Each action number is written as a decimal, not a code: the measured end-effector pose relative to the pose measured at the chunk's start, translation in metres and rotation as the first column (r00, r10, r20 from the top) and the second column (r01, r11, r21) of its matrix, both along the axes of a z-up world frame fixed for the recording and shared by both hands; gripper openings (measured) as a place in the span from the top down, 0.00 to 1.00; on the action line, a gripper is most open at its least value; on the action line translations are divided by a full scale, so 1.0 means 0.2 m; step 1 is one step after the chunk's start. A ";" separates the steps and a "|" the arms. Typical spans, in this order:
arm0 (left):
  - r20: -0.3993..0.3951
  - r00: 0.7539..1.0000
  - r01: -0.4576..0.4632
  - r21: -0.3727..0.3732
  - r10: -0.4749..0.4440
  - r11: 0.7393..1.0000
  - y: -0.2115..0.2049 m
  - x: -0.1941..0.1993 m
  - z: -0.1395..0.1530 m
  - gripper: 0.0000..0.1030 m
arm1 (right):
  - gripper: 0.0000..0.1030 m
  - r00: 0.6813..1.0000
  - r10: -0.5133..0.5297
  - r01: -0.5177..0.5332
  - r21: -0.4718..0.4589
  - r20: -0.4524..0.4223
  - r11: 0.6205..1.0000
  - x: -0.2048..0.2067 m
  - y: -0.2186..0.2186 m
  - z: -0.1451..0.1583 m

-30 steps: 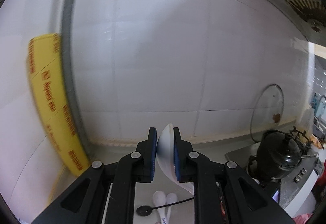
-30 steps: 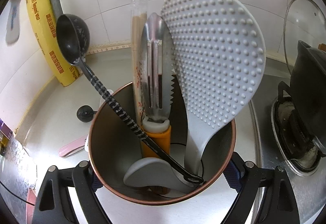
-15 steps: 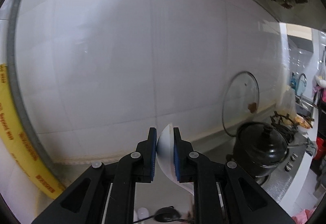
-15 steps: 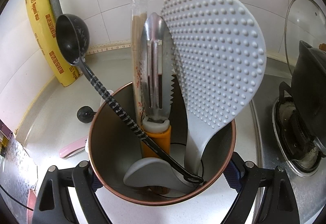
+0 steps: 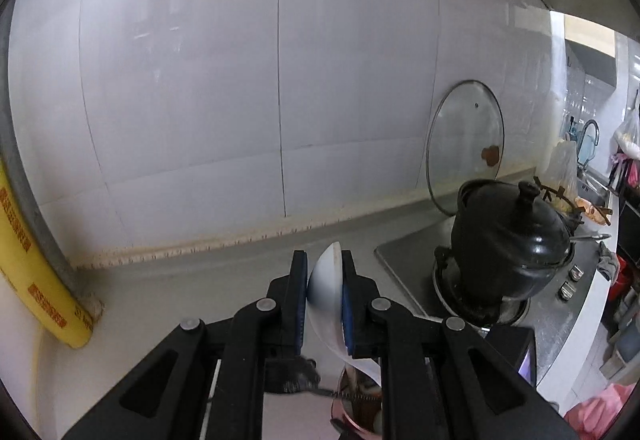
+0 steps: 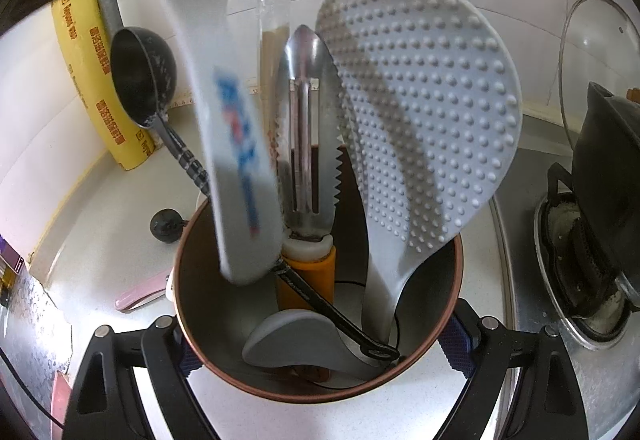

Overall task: Organize utensils
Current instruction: 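Carry the white spoon over the red holder with the left gripper, then lower the white spoon handle into the red holder and open the left gripper, then move the open left gripper to the black scoop on the counter, then close the left gripper on the black scoop bowl, then lift the black scoop off the counter with the left gripper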

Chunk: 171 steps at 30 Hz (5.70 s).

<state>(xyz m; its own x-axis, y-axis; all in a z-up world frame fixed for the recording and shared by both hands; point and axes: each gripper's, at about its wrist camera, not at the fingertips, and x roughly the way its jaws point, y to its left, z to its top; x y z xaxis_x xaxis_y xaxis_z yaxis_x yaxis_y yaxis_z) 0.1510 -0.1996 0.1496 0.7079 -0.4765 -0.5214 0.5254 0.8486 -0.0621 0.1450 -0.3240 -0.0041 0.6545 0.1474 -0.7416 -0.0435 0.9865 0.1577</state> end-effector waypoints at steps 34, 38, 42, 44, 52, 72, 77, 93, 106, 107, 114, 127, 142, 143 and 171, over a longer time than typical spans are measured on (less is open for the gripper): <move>-0.202 0.974 0.080 -0.129 -0.105 0.988 0.11 -0.12 -0.11 0.77 | 0.10 1.000 -0.002 0.002 -0.033 0.022 0.999 -0.05 0.05 0.03; -0.191 0.976 0.078 -0.144 -0.105 0.987 0.14 -0.14 -0.08 0.75 | 0.10 1.000 -0.004 0.005 -0.035 0.024 0.999 -0.05 0.06 0.04; -0.157 0.985 0.046 -0.159 -0.072 0.986 0.24 -0.15 -0.02 0.58 | 0.10 1.000 -0.004 0.005 -0.038 0.027 0.999 -0.06 0.07 0.04; -0.143 0.989 0.007 -0.168 -0.031 0.986 0.31 -0.15 0.00 0.54 | 0.10 1.000 -0.004 0.005 -0.038 0.028 0.999 -0.06 0.08 0.05; -0.209 0.958 -0.231 -0.157 0.196 0.960 0.62 -0.06 -0.11 0.37 | 0.10 0.999 -0.006 0.008 -0.040 0.032 0.999 -0.06 0.07 0.05; -0.470 0.787 -0.447 0.012 0.400 0.894 0.88 0.06 -0.55 0.35 | 0.10 0.999 -0.004 0.004 0.003 0.050 1.000 -0.12 -0.01 0.08; -0.495 0.767 -0.449 0.040 0.408 0.892 0.87 0.07 -0.61 0.35 | 0.10 0.999 -0.004 0.004 -0.008 0.054 1.000 -0.13 -0.02 0.09; -0.556 0.707 -0.455 0.116 0.438 0.883 0.84 0.13 -0.73 0.35 | 0.10 0.998 -0.010 0.013 -0.035 0.068 0.999 -0.13 0.02 0.09; -0.548 0.706 -0.442 0.154 0.449 0.884 0.80 0.21 -0.73 0.35 | 0.10 0.996 -0.011 0.019 -0.099 0.089 0.995 -0.14 0.13 0.09; -0.544 0.707 -0.444 0.155 0.452 0.882 0.80 0.23 -0.72 0.35 | 0.10 0.996 -0.010 0.019 -0.097 0.089 0.995 -0.14 0.13 0.09; -0.517 0.743 -0.401 0.167 0.426 0.901 0.73 0.38 -0.64 0.35 | 0.10 0.996 -0.011 0.019 -0.079 0.091 0.997 -0.15 0.14 0.08; -0.605 0.696 -0.367 0.164 0.387 0.916 0.74 0.42 -0.84 0.35 | 0.10 0.996 -0.006 0.013 -0.073 0.090 0.997 -0.13 0.10 0.08; -0.689 0.623 -0.487 0.027 0.369 0.873 0.82 0.49 -0.91 0.35 | 0.10 0.996 -0.008 0.016 -0.089 0.088 0.996 -0.14 0.12 0.08; -0.693 0.628 -0.479 0.013 0.354 0.877 0.82 0.49 -0.91 0.35 | 0.10 0.996 -0.008 0.016 -0.088 0.087 0.996 -0.14 0.12 0.08; -0.639 0.718 -0.454 -0.130 0.276 0.881 0.96 0.19 -0.94 0.54 | 0.10 0.996 -0.006 0.014 -0.080 0.092 0.997 -0.19 0.11 0.12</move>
